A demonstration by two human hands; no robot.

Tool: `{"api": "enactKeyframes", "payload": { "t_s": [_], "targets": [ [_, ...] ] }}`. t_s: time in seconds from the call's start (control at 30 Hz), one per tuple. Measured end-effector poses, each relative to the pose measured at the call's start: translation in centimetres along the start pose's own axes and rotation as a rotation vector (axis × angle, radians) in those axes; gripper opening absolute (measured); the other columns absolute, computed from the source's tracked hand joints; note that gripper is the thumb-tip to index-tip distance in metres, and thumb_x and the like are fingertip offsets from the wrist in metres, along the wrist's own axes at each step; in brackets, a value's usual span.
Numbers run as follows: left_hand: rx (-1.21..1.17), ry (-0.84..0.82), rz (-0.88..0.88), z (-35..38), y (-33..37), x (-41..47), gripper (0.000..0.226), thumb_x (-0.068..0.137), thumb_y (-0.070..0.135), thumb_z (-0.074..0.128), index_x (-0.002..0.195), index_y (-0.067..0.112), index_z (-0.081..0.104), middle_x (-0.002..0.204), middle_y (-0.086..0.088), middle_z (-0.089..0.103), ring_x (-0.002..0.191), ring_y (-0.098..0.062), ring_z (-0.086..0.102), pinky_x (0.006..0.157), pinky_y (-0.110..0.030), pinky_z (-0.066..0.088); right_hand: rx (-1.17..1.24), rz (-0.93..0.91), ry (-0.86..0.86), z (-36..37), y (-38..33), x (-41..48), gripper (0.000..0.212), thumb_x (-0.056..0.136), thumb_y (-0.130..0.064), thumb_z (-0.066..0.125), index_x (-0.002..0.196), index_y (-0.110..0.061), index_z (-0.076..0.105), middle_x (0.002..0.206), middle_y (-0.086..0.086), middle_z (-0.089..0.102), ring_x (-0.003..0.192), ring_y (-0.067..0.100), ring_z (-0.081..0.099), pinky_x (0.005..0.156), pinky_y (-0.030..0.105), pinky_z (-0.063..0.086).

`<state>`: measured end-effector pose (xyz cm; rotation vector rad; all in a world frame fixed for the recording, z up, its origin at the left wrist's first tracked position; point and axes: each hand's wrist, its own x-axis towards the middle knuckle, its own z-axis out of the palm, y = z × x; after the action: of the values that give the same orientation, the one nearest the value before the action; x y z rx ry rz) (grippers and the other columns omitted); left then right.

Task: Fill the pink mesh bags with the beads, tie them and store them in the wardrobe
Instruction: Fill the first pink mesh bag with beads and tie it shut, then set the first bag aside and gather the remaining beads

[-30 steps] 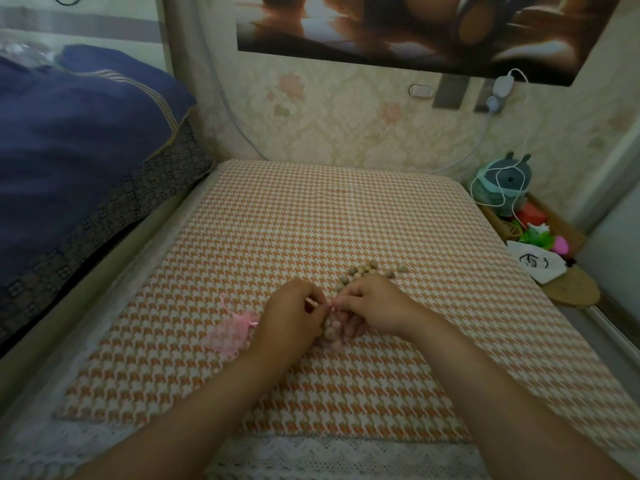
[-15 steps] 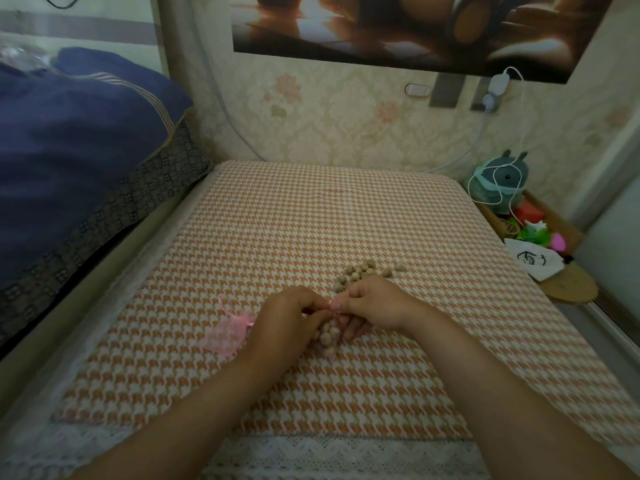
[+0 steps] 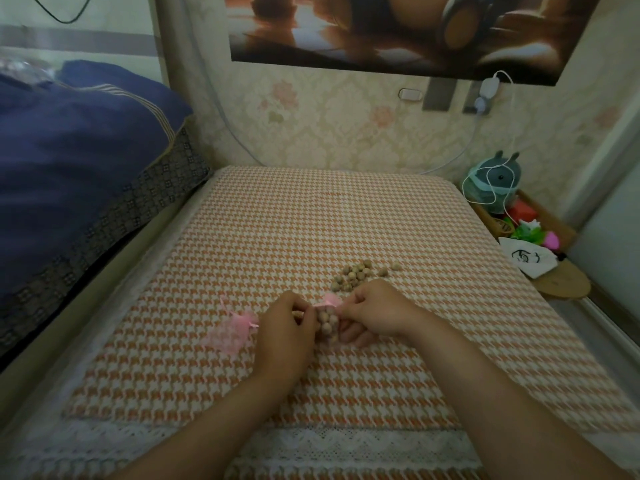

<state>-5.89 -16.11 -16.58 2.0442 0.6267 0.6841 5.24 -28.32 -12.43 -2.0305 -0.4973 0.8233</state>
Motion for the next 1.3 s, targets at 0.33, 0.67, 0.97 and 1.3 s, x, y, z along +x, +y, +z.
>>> {"api": "enactKeyframes", "payload": {
  "t_s": [0.33, 0.67, 0.97, 1.3],
  "targets": [
    [-0.008, 0.033, -0.129, -0.4, -0.3, 2.6, 0.015, 0.083, 0.024, 0.068, 0.071, 0.021, 0.061, 0.070, 0.006, 0.065, 0.072, -0.013, 0.062, 0.066, -0.030, 0.049, -0.061, -0.053, 0.156, -1.3, -0.1, 0.5, 0.018, 0.096, -0.018, 0.066, 0.086, -0.004, 0.072, 0.083, 0.012, 0.077, 0.068, 0.023, 0.076, 0.066, 0.044, 0.062],
    [-0.224, 0.014, -0.281, 0.2, -1.4, 2.1, 0.013, 0.078, 0.020, 0.071, 0.068, 0.017, 0.064, 0.067, -0.002, 0.069, 0.071, -0.024, 0.069, 0.070, -0.051, 0.059, -0.024, 0.031, 0.040, -0.8, 0.3, 1.0, 0.018, 0.098, -0.016, 0.063, 0.085, -0.007, 0.069, 0.083, 0.012, 0.074, 0.066, 0.022, 0.075, 0.050, 0.030, 0.058],
    [-0.143, -0.011, -0.194, 0.2, -0.9, 2.0, 0.015, 0.082, 0.018, 0.069, 0.069, 0.020, 0.061, 0.069, 0.002, 0.067, 0.073, -0.020, 0.066, 0.069, -0.037, 0.057, -0.098, 0.046, 0.068, -0.7, 0.6, 0.8, 0.023, 0.098, -0.020, 0.062, 0.084, -0.003, 0.070, 0.092, 0.027, 0.073, 0.064, 0.030, 0.072, 0.043, 0.030, 0.053],
    [0.048, -0.331, 0.017, -1.1, 0.4, 3.1, 0.038, 0.086, 0.021, 0.068, 0.121, 0.024, 0.053, 0.095, 0.011, 0.065, 0.084, -0.004, 0.062, 0.070, -0.019, 0.049, 0.134, -0.006, -0.066, 0.4, -1.7, 0.2, 0.014, 0.101, -0.017, 0.058, 0.101, -0.007, 0.067, 0.074, 0.008, 0.071, 0.057, 0.018, 0.065, 0.055, 0.032, 0.055]
  ]
}}
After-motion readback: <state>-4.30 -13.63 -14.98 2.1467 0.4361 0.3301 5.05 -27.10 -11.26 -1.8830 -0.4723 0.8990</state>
